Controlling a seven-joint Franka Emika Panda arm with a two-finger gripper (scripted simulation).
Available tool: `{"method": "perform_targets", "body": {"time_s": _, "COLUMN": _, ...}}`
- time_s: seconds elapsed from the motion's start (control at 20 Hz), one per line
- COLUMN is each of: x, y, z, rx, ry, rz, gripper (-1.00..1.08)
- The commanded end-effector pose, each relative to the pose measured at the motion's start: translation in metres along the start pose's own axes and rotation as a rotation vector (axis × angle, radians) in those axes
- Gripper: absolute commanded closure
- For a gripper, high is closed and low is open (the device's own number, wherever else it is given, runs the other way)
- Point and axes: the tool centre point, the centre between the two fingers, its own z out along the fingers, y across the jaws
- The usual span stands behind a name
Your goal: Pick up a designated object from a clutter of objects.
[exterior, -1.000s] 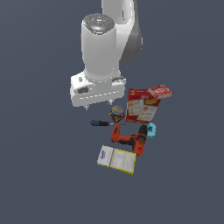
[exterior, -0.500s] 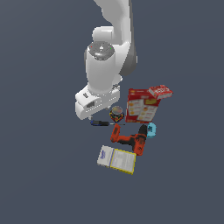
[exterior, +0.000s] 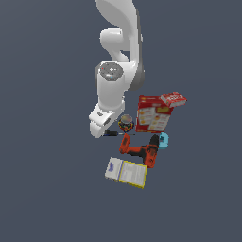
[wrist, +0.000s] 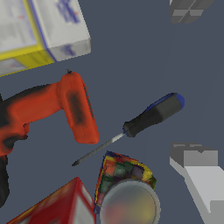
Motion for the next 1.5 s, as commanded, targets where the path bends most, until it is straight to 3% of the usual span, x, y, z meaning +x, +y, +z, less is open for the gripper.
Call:
{"method": "perform_targets", "body": {"time_s": 0.0, "x": 0.001, "y": -0.005, "z": 0.012, "rx": 0.001, "ry": 0.009, "rz": -0.082, "gripper": -0.92}}
{"method": "perform_targets", "body": {"time_s": 0.75, "x": 0.011, "y": -0.040, "z": 0.064, "rx": 0.002, "ry": 0.087, "rz": -0.482, "gripper": -0.92}}
{"method": "perform_targets", "body": {"time_s": 1.45, "x": 0.014, "y": -0.049, "z": 0.074, "rx": -0.001, "ry": 0.108, "rz": -0.556, "gripper": -0.92}}
